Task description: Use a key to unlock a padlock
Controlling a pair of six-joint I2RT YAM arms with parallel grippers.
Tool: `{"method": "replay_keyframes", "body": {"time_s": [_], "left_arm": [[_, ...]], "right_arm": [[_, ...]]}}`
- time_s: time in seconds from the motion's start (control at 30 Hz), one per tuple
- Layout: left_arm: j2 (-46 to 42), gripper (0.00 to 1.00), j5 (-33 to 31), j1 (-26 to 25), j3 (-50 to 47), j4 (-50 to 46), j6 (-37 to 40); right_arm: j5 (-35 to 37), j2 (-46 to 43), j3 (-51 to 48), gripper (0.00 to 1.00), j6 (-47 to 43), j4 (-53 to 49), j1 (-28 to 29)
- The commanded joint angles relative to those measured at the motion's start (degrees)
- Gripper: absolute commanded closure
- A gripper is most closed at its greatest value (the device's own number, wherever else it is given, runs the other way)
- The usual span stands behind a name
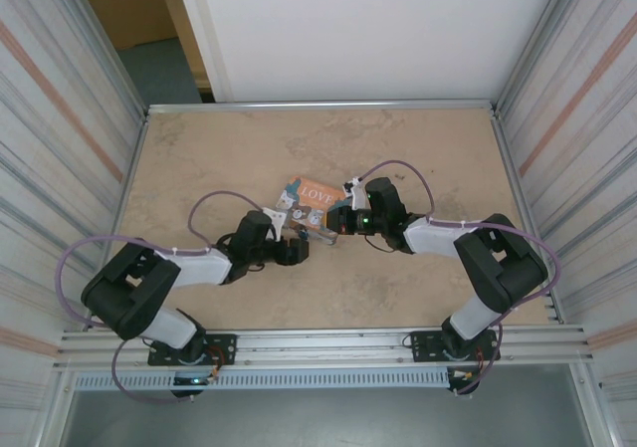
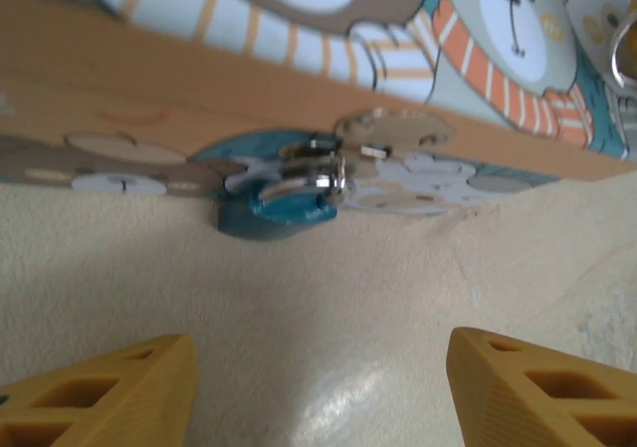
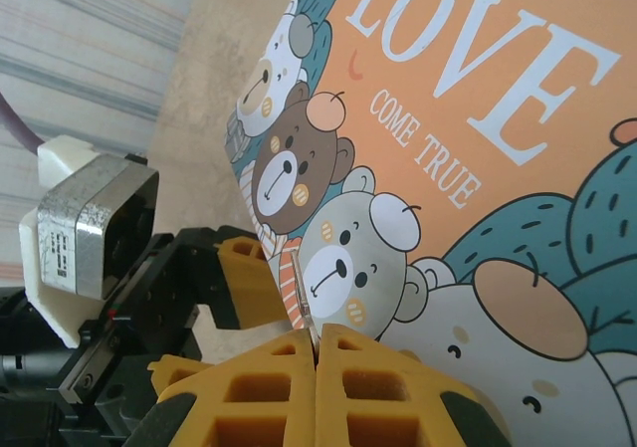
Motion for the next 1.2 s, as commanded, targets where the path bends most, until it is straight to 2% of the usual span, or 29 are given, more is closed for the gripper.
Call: {"method": "replay_keyframes", "body": {"time_s": [0.0, 0.57, 1.17], "left_arm": [[1.9, 0.33, -2.0, -0.1, 2.2, 2.3, 2.3], [8.8, 0.42, -1.9, -0.2, 7.2, 3.5, 4.1], [9.3, 0.55, -4.1, -2.8, 6.1, 7.7, -1.9]], "right_arm": [[1.6, 1.4, 0.4, 1.0, -1.5, -5.7, 1.1], [1.7, 1.0, 0.3, 1.0, -2.0, -6.0, 1.1], [1.9, 1.1, 0.2, 1.0, -1.7, -5.4, 1.4]]}}
